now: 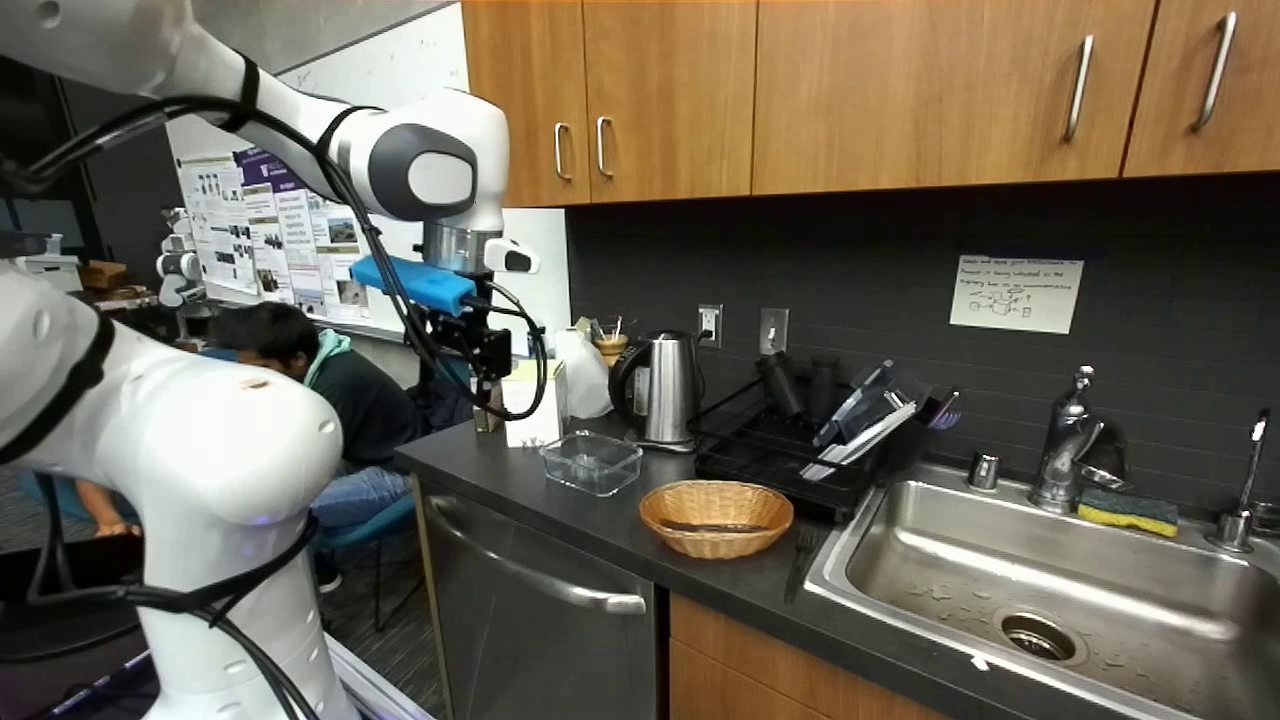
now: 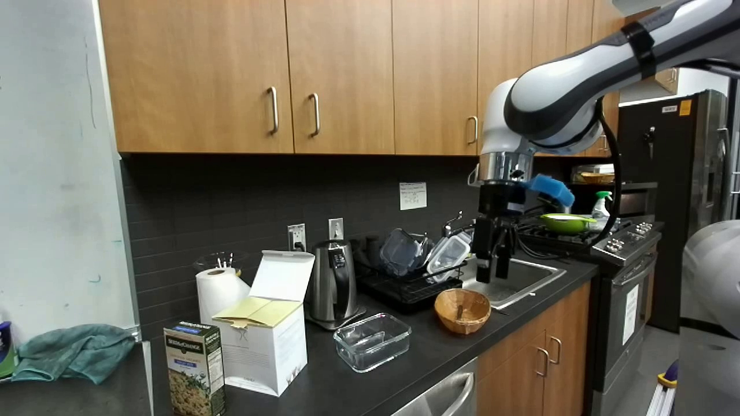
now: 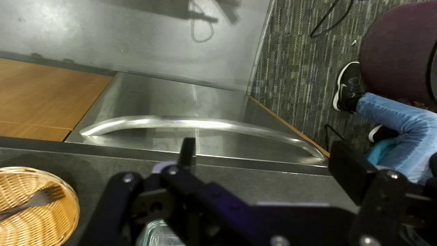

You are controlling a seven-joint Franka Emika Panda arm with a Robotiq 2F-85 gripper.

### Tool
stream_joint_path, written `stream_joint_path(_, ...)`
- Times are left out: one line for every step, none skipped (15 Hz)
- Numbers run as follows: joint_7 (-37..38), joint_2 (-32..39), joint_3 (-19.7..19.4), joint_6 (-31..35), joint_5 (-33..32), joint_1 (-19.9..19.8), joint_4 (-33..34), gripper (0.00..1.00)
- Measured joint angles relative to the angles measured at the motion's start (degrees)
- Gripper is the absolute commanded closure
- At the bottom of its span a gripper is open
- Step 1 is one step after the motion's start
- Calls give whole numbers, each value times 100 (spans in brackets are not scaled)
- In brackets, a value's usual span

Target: Move the cereal box to the right.

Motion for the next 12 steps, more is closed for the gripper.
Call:
stream_joint_path(0, 0, 0, 0, 0, 0, 0, 0)
stream_joint_path(0, 0, 0, 0, 0, 0, 0, 0)
stream_joint_path(0, 0, 3, 0, 0, -3, 8, 0)
stream_joint_path(0, 0, 4, 0, 0, -5, 23, 0)
stream_joint_path(0, 1, 5, 0, 0, -5, 39, 0)
stream_joint_path(0, 5, 5, 0, 0, -5, 58, 0)
stream_joint_path(-1, 11, 5, 1, 0, -5, 78, 0)
stream_joint_path(-2, 21, 5, 4, 0, -5, 97, 0)
stream_joint_path(-9, 35, 5, 7, 0, -5, 116, 0)
stream_joint_path(-24, 56, 5, 12, 0, -4, 140, 0)
stream_joint_path(-48, 87, 6, 22, 0, -3, 168, 0)
stream_joint_path(-73, 125, 8, 38, 0, 0, 196, 0)
